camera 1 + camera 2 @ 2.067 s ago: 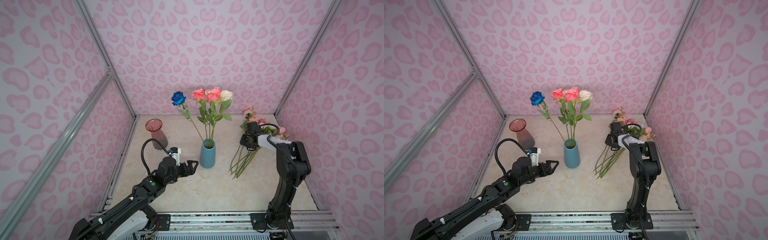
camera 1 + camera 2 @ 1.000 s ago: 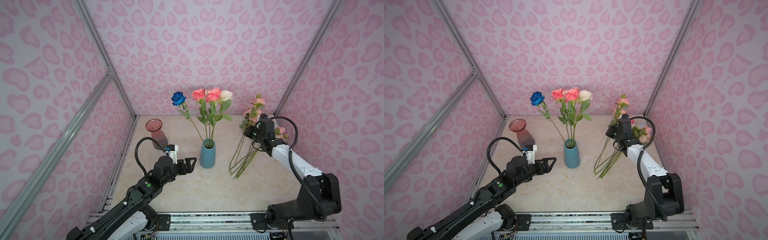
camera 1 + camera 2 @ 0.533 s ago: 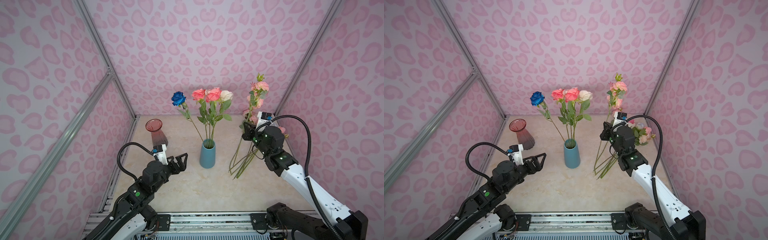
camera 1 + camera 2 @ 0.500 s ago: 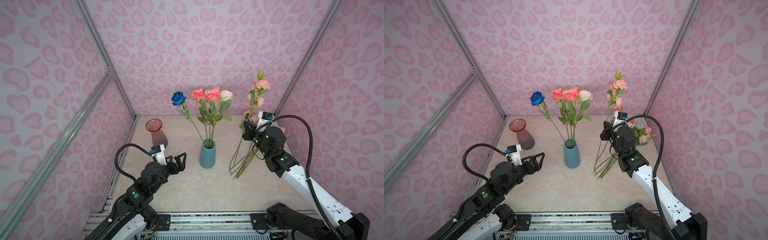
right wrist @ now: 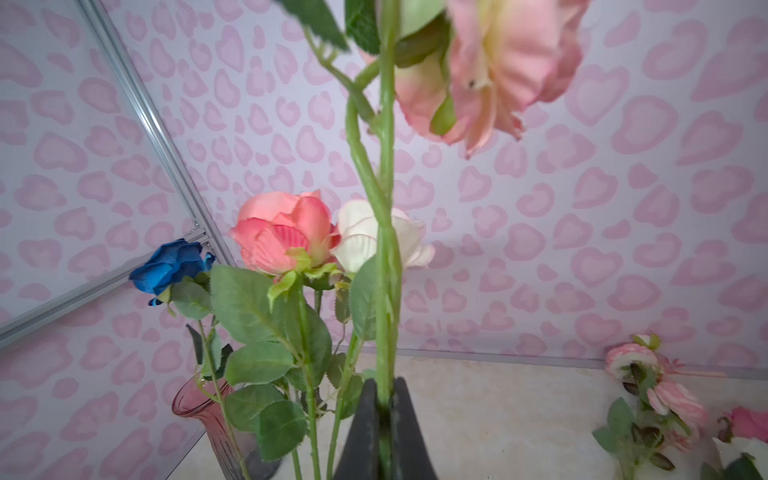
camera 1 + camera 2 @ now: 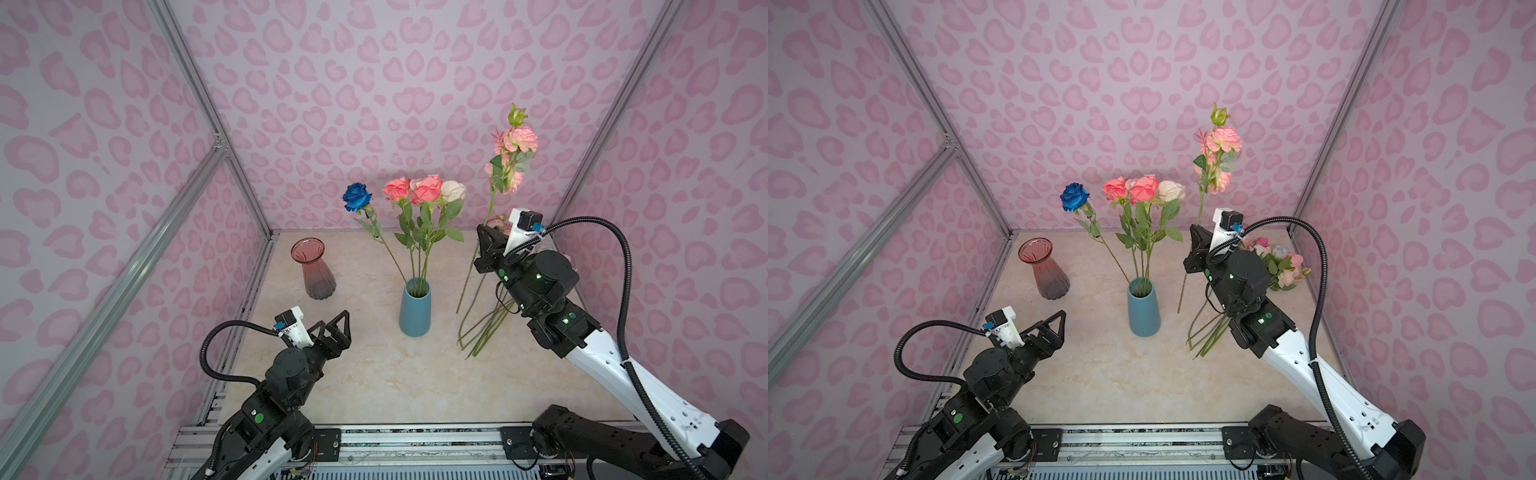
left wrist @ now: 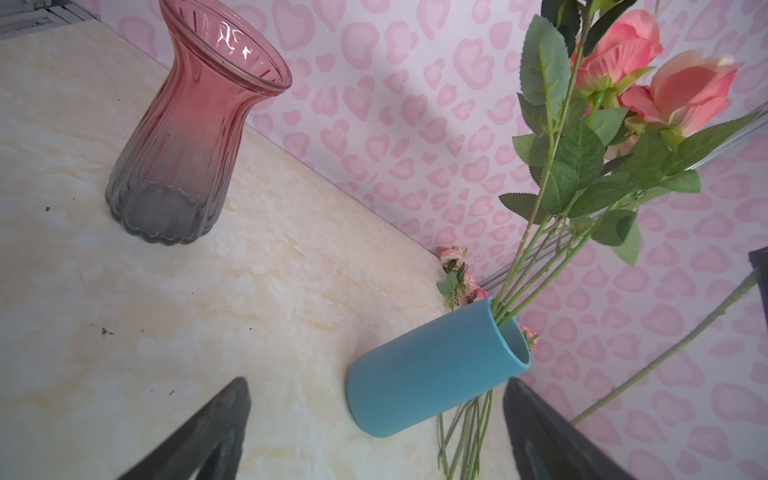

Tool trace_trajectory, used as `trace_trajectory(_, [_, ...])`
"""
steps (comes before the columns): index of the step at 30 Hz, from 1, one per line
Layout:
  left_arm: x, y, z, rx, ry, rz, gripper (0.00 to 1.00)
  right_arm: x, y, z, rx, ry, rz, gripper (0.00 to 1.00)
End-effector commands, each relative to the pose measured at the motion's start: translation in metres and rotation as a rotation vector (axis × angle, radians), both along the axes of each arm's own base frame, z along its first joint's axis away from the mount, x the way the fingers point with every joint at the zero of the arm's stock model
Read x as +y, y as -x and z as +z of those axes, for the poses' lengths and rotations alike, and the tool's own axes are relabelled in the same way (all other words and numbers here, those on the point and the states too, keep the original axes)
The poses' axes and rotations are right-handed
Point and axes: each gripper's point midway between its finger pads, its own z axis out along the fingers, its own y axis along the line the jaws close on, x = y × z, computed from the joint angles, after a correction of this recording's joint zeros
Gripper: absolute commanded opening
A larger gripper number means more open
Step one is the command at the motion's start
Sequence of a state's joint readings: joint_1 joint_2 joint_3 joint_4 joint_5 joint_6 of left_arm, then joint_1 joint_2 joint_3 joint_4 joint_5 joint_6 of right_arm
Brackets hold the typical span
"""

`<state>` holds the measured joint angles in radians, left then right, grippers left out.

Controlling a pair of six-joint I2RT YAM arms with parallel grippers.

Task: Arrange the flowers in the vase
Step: 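Carry the pink spray rose over the teal vase with the right gripper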

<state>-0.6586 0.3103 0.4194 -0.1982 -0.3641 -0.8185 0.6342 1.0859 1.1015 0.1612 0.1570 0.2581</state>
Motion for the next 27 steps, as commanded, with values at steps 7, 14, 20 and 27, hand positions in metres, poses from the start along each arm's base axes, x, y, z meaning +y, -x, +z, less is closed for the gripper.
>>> trace_trajectory(7, [-0.002,-0.001,0.004,0.012,0.003,-0.002,0.96,0.049,0.017,0.058,-0.179,-0.033,0.106,0.02])
trace_trajectory(14, [-0.002,0.002,0.005,0.016,-0.002,-0.015,0.96,0.079,0.019,0.069,-0.244,-0.043,0.161,0.02])
trace_trajectory(20, [-0.002,0.001,0.004,0.017,0.0,-0.017,0.96,0.1,0.003,0.056,-0.243,-0.024,0.169,0.02])
trace_trajectory(27, [-0.006,0.0,-0.001,0.027,-0.004,-0.028,0.96,0.119,-0.016,0.019,-0.223,0.069,0.157,0.02])
